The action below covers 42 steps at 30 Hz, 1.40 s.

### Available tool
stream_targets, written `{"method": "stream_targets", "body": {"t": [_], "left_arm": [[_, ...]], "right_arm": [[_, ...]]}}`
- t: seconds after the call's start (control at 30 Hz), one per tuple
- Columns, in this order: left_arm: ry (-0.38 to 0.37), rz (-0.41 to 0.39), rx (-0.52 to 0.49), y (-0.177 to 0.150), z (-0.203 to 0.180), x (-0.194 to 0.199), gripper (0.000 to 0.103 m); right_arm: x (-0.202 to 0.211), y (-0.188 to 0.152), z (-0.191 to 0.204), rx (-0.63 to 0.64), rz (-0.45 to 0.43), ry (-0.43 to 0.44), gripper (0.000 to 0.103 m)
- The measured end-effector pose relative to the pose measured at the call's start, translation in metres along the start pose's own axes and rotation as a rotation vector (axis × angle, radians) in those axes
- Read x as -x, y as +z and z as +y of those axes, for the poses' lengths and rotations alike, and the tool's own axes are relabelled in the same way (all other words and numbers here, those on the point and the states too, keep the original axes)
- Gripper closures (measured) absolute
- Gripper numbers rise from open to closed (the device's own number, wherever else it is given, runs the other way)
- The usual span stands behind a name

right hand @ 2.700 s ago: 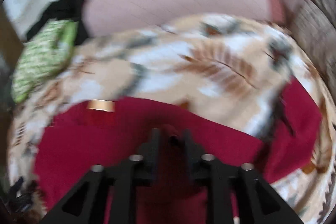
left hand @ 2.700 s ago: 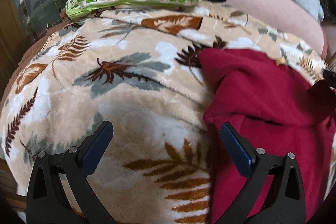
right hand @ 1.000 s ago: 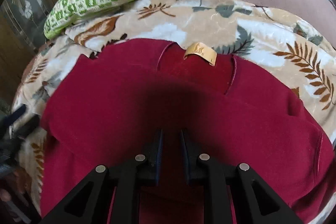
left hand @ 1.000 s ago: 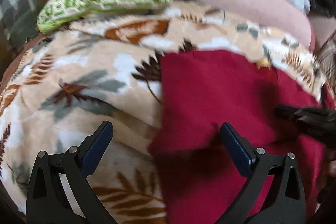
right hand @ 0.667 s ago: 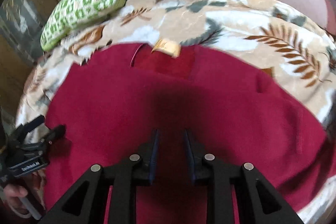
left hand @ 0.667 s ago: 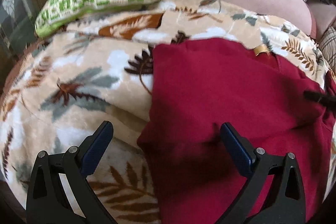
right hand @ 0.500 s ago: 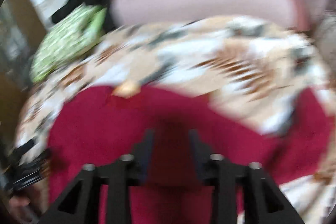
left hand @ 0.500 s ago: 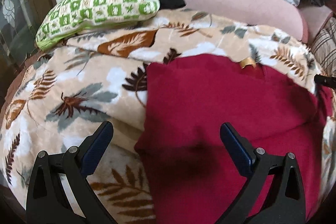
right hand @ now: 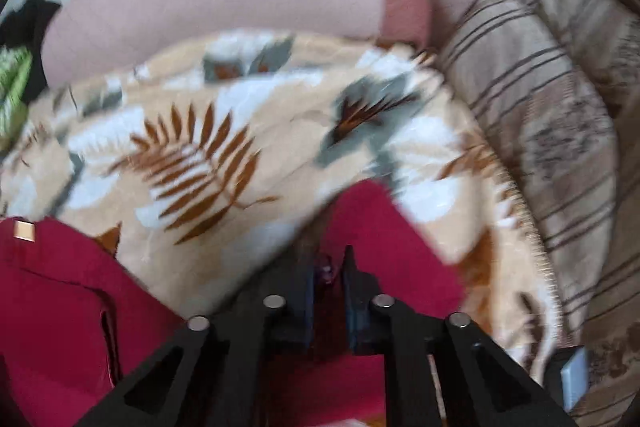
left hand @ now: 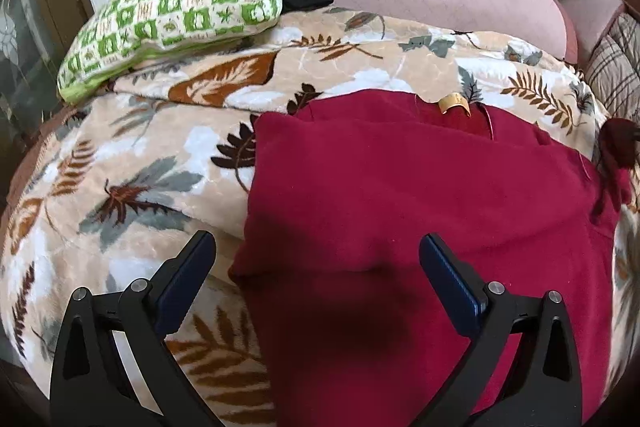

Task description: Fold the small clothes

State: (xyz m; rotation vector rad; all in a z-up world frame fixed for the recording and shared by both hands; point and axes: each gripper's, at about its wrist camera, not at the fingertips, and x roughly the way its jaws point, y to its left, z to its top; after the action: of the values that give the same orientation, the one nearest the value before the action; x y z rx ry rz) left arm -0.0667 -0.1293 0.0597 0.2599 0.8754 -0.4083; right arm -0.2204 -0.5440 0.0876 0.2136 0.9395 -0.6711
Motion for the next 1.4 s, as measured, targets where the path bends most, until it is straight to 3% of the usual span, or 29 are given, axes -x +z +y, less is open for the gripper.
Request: {"method": "stream_targets", "body": {"t": [0.17,0.3,0.43,0.57,0.73,0.87,1.0,1.23,1.4], "left_arm": [[-0.015,-0.007,0.013,0.0,-0.005,0.006,0.001],[-0.025,-0.013,0.0,0.001,-0.014,0.014,0.001],[-0.031,-0.021,-0.024,0.001,-0.026,0.021,0.001],[-0.04,-0.027,-0.056,0.001,-0.039,0.028,0.001],[-0.073,-0.013,-0.045,0.0,-0.046,0.034,0.001],[-0.066,-0.027,-0.05,0.001,-0.045,0.042,0.001],[-0.054,-0.041,-0.034,0.002,-0.032,0.046,0.001],[-0.013,-0.046,0.021,0.003,0.005,0.041,0.001],[-0.003,-0.057,0.097,0.002,0.039,0.04,0.001]], "right_arm": [[0.069,-0.011,-0.043,0.065,-0.096,-0.078,0.096],[0.116,-0.04,-0.082,0.069,-0.13,-0.125,0.096],[0.147,-0.077,-0.113,0.077,-0.155,-0.17,0.096],[0.174,-0.118,-0.136,0.113,-0.182,-0.29,0.096],[0.188,-0.134,-0.144,0.131,-0.221,-0.351,0.096],[0.202,-0.116,-0.111,0.215,-0.344,-0.396,0.096],[0.216,-0.076,-0.056,0.312,-0.484,-0.361,0.096],[0.233,-0.015,0.069,0.491,-0.683,-0.122,0.096],[0.232,0.0,0.179,0.684,-0.738,0.146,0.096]]}}
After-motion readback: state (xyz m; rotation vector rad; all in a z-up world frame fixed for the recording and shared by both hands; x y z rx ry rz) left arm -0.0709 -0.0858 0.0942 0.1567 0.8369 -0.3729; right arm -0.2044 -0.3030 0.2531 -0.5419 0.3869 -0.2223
